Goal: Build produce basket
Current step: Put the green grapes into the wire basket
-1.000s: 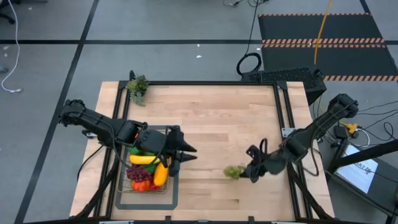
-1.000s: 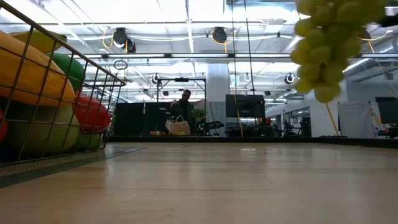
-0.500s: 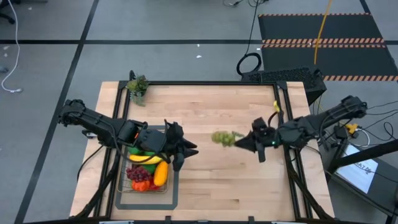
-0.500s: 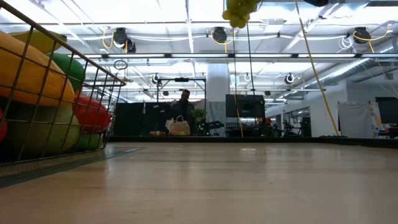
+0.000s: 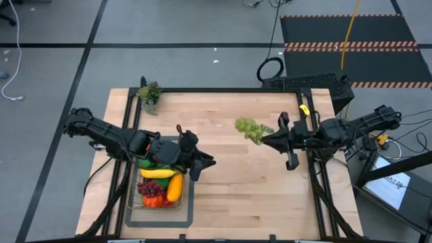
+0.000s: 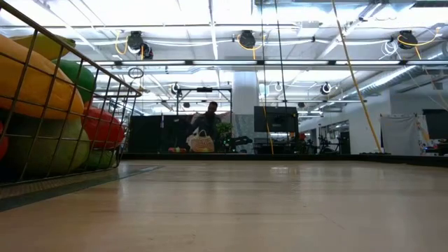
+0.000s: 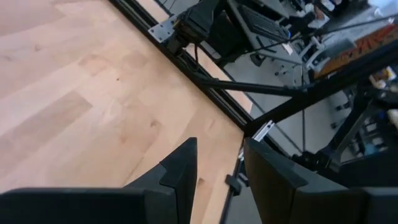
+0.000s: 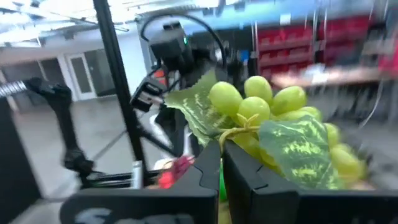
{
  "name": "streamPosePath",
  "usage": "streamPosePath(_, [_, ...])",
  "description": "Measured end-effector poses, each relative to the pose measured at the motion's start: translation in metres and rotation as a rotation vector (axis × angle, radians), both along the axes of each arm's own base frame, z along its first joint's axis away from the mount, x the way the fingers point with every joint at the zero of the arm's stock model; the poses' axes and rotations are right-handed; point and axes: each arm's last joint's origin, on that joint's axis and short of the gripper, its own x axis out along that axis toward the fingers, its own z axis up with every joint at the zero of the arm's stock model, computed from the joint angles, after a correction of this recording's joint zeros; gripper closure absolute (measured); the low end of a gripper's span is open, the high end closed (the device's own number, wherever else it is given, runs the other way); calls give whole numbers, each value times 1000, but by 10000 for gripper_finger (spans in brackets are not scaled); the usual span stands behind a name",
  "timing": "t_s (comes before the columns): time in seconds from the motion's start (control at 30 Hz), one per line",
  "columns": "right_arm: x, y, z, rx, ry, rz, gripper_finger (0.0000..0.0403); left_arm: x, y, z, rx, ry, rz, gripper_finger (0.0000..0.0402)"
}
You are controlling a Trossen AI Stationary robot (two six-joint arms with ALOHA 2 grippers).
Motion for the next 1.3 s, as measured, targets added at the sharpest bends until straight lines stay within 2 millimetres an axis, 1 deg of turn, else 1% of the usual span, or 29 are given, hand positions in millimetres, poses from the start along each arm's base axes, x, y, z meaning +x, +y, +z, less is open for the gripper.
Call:
streamPosePath(0.13, [-4,-2,7,-211,-63,-30,403,0,-2,1,-63,-10,21,270])
streamPosePath(0.2, [-6,-3,8,-295,-79,-46,403,0,-2,2,-67,-23,25,270])
streamPosePath(0.33, [-10,-6,11,-361,-83,-111,403,0,-2,3,-30,-29,23,270])
streamPosePath(0.5, [-11,-8,14,-502,-85,-211,403,2,2,2,15,-28,19,270])
streamPosePath(0.63, [-13,-11,20,-558,-109,-312,403,3,6,2,17,-28,31,270])
streamPosePath(0.73, [-14,-12,23,-598,-122,-352,403,3,7,2,16,-27,34,270])
streamPosePath(1.13, [-17,-13,27,-603,-156,-368,403,3,7,2,16,-27,35,270])
streamPosePath(1.2, [-17,-13,27,-555,-161,-360,403,3,7,2,19,-29,42,270])
streamPosePath(1.3, [-18,-13,27,-425,-175,-339,403,3,7,3,19,-32,60,270])
